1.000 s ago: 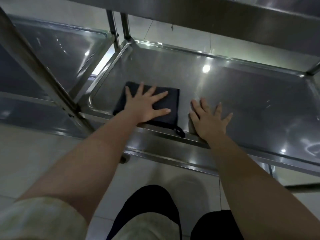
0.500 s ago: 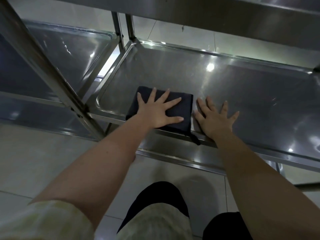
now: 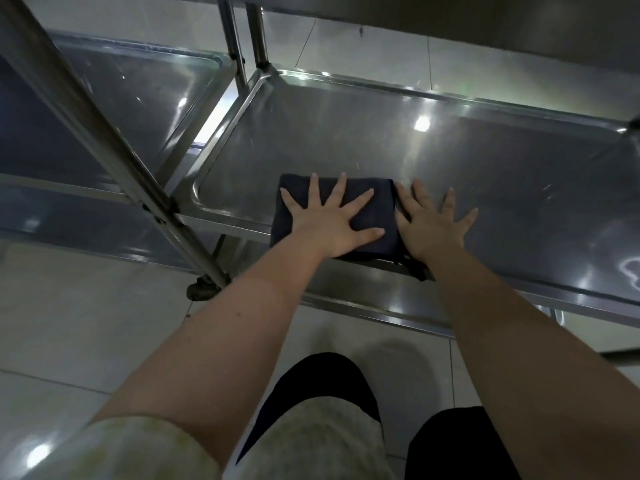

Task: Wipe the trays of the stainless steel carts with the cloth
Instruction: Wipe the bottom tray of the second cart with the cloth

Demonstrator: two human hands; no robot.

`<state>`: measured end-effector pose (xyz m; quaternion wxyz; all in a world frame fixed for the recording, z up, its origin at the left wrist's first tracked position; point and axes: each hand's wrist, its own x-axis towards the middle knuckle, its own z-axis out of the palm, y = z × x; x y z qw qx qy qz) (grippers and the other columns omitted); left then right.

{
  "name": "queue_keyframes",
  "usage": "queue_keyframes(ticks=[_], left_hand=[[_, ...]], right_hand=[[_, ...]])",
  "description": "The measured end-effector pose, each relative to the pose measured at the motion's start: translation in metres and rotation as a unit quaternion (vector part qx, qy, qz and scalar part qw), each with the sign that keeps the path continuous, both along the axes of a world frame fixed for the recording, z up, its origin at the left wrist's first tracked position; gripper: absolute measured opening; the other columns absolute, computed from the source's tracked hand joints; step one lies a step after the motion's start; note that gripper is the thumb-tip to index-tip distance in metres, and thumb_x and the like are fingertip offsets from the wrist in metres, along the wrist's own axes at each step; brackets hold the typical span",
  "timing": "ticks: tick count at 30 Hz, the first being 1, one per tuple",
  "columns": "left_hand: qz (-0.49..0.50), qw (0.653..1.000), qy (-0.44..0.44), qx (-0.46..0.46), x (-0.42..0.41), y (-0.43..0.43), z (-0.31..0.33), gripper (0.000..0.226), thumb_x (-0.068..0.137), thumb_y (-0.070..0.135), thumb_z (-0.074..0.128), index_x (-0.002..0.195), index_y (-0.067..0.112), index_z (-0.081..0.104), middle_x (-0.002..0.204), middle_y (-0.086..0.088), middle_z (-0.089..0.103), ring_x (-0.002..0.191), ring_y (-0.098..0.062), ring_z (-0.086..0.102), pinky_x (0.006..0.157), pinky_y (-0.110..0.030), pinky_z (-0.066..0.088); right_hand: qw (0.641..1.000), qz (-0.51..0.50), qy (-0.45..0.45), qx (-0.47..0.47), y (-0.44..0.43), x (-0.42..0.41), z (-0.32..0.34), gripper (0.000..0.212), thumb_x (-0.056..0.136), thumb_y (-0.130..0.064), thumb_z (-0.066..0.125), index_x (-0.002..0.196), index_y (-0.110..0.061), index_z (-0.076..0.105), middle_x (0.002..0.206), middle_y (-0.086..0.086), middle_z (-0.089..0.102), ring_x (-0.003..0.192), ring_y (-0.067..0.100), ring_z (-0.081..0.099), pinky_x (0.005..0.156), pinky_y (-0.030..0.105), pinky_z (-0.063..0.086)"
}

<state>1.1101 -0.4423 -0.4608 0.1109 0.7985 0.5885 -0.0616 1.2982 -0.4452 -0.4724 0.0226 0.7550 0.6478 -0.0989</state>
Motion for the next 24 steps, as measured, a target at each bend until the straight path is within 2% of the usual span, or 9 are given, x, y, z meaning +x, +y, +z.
queue_keyframes(ticks=[7, 10, 13, 16, 17, 19, 21, 22, 24], left_hand=[[0.155, 0.988, 0.024, -0.015, -0.144, 0.022, 0.009, 0.086, 0.062, 0.099, 0.012, 0.137, 0.068, -0.014, 0.163, 0.013, -0.012, 0.149, -0.033, -0.012, 0.105, -0.078, -0.004], [0.151, 0.988, 0.040, -0.012, -0.137, 0.021, 0.007, 0.084, 0.061, 0.099, 0.007, 0.135, 0.068, -0.020, 0.163, 0.011, -0.014, 0.148, -0.037, -0.013, 0.103, -0.079, -0.006], [0.096, 0.995, 0.023, -0.006, -0.077, 0.016, 0.004, 0.084, 0.062, 0.098, 0.007, 0.136, 0.067, -0.019, 0.162, 0.011, -0.019, 0.146, -0.040, -0.016, 0.099, -0.080, -0.009], [0.017, 1.000, 0.010, 0.012, 0.014, 0.001, 0.001, 0.085, 0.068, 0.095, 0.010, 0.142, 0.062, -0.013, 0.162, 0.009, -0.020, 0.144, -0.043, -0.021, 0.095, -0.081, -0.014], [-0.007, 1.000, 0.001, 0.008, 0.041, -0.005, 0.002, 0.084, 0.071, 0.093, 0.013, 0.144, 0.059, -0.012, 0.162, 0.008, -0.020, 0.144, -0.044, -0.023, 0.093, -0.081, -0.016], [-0.039, 0.999, -0.015, -0.004, 0.077, -0.011, 0.002, 0.080, 0.078, 0.086, 0.019, 0.147, 0.056, -0.009, 0.162, 0.005, -0.019, 0.143, -0.043, -0.026, 0.092, -0.080, -0.018], [-0.041, 0.998, -0.036, -0.014, 0.087, -0.012, 0.002, 0.076, 0.082, 0.082, 0.022, 0.148, 0.056, -0.006, 0.162, 0.006, -0.018, 0.143, -0.040, -0.027, 0.095, -0.078, -0.020], [-0.039, 0.998, -0.053, -0.018, 0.087, -0.011, 0.002, 0.073, 0.085, 0.079, 0.023, 0.148, 0.055, -0.003, 0.163, 0.007, -0.016, 0.144, -0.038, -0.026, 0.097, -0.076, -0.021], [-0.033, 0.994, -0.104, -0.016, 0.079, -0.005, 0.006, 0.062, 0.094, 0.065, 0.030, 0.151, 0.050, 0.011, 0.164, 0.006, -0.004, 0.149, -0.033, -0.014, 0.104, -0.073, -0.016]], right_hand=[[1.000, 0.003, -0.002, 0.012, 0.001, 0.000, 0.001, 0.060, 0.090, -0.075, 0.009, 0.146, -0.057, -0.003, 0.162, -0.020, -0.005, 0.147, 0.040, -0.010, 0.105, 0.076, -0.008], [1.000, 0.005, -0.005, 0.013, 0.001, -0.001, -0.001, 0.060, 0.090, -0.075, 0.006, 0.146, -0.057, -0.004, 0.162, -0.019, -0.005, 0.147, 0.041, -0.010, 0.103, 0.076, -0.009], [1.000, 0.007, 0.006, 0.001, 0.002, -0.001, 0.000, 0.058, 0.092, -0.071, 0.006, 0.147, -0.056, -0.003, 0.162, -0.020, -0.006, 0.147, 0.040, -0.013, 0.102, 0.075, -0.011], [0.987, -0.037, 0.149, 0.045, 0.003, 0.005, 0.004, 0.048, 0.099, -0.058, 0.017, 0.147, -0.058, 0.012, 0.162, -0.020, 0.007, 0.150, 0.026, -0.009, 0.109, 0.065, -0.019], [0.965, -0.062, 0.241, 0.085, 0.001, 0.010, 0.007, 0.046, 0.100, -0.051, 0.023, 0.145, -0.058, 0.019, 0.161, -0.018, 0.014, 0.150, 0.019, -0.006, 0.111, 0.057, -0.022], [0.888, -0.102, 0.418, 0.164, -0.004, 0.019, 0.010, 0.045, 0.098, -0.039, 0.034, 0.138, -0.058, 0.032, 0.159, -0.013, 0.024, 0.149, 0.010, 0.001, 0.115, 0.044, -0.021], [0.823, -0.140, 0.517, 0.192, -0.010, 0.026, 0.010, 0.038, 0.099, -0.031, 0.041, 0.125, -0.058, 0.046, 0.154, -0.007, 0.036, 0.149, 0.016, 0.010, 0.121, 0.039, -0.008], [0.809, -0.154, 0.534, 0.192, -0.011, 0.028, 0.010, 0.034, 0.099, -0.029, 0.045, 0.118, -0.056, 0.054, 0.146, -0.005, 0.045, 0.146, 0.020, 0.021, 0.123, 0.041, 0.004], [0.824, -0.151, 0.513, 0.189, -0.005, 0.033, 0.010, 0.029, 0.097, -0.024, 0.051, 0.115, -0.042, 0.064, 0.130, -0.003, 0.057, 0.133, 0.022, 0.043, 0.118, 0.042, 0.025]])
